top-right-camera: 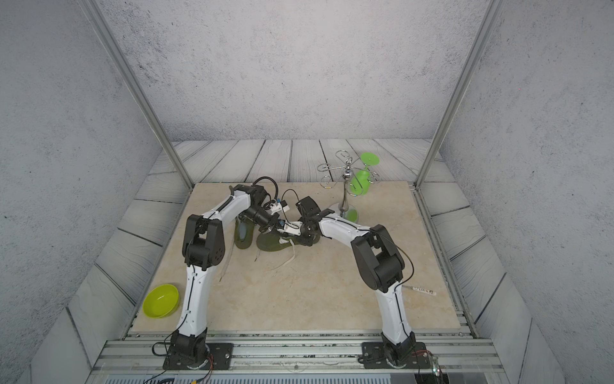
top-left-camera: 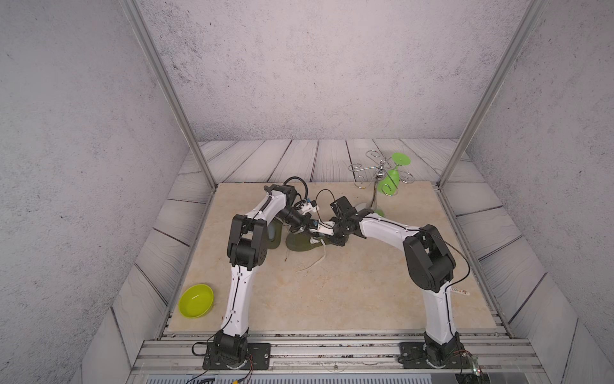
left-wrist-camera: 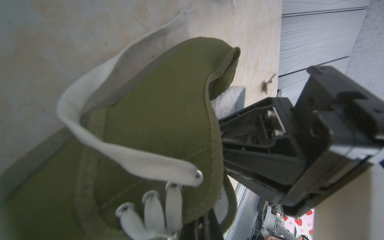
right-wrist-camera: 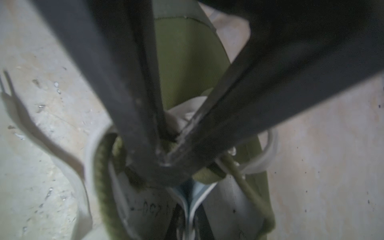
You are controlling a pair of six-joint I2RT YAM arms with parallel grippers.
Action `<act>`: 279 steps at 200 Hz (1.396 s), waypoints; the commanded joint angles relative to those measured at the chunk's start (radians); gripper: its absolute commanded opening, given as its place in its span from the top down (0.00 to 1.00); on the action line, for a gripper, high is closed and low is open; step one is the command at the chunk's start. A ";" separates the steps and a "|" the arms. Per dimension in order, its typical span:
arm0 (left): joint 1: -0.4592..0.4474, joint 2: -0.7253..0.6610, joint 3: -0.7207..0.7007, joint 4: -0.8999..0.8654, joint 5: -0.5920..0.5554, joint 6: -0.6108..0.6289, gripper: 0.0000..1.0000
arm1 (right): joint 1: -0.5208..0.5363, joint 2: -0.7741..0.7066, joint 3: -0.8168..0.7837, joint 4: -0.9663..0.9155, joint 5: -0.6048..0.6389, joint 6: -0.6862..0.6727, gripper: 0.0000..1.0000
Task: Insert the insole into the shoe
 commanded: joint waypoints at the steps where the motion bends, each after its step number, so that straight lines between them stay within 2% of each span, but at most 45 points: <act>1: -0.018 0.028 0.022 -0.035 0.077 0.047 1.00 | 0.031 0.033 0.010 0.156 -0.049 -0.045 0.92; 61: -0.013 0.031 0.023 -0.046 0.076 0.056 1.00 | 0.031 0.068 -0.002 0.199 -0.057 -0.056 0.82; 84: -0.009 0.034 0.022 -0.048 0.069 0.056 1.00 | 0.031 0.062 0.020 0.161 -0.032 -0.060 0.62; 99: -0.006 0.035 0.022 -0.049 0.068 0.056 1.00 | 0.032 0.031 0.016 0.128 -0.009 -0.061 0.58; 178: -0.004 0.024 0.018 -0.067 0.037 0.058 1.00 | 0.034 -0.168 -0.095 0.066 0.029 0.032 0.41; 235: -0.004 0.014 0.012 -0.077 0.029 0.062 1.00 | 0.033 -0.175 -0.087 0.033 0.019 0.087 0.30; 246: -0.004 0.015 0.010 -0.078 0.022 0.061 1.00 | 0.033 -0.183 -0.079 0.019 0.011 0.102 0.25; 279: -0.007 0.016 0.003 -0.082 0.010 0.065 1.00 | 0.033 -0.240 -0.072 -0.024 0.030 0.159 0.22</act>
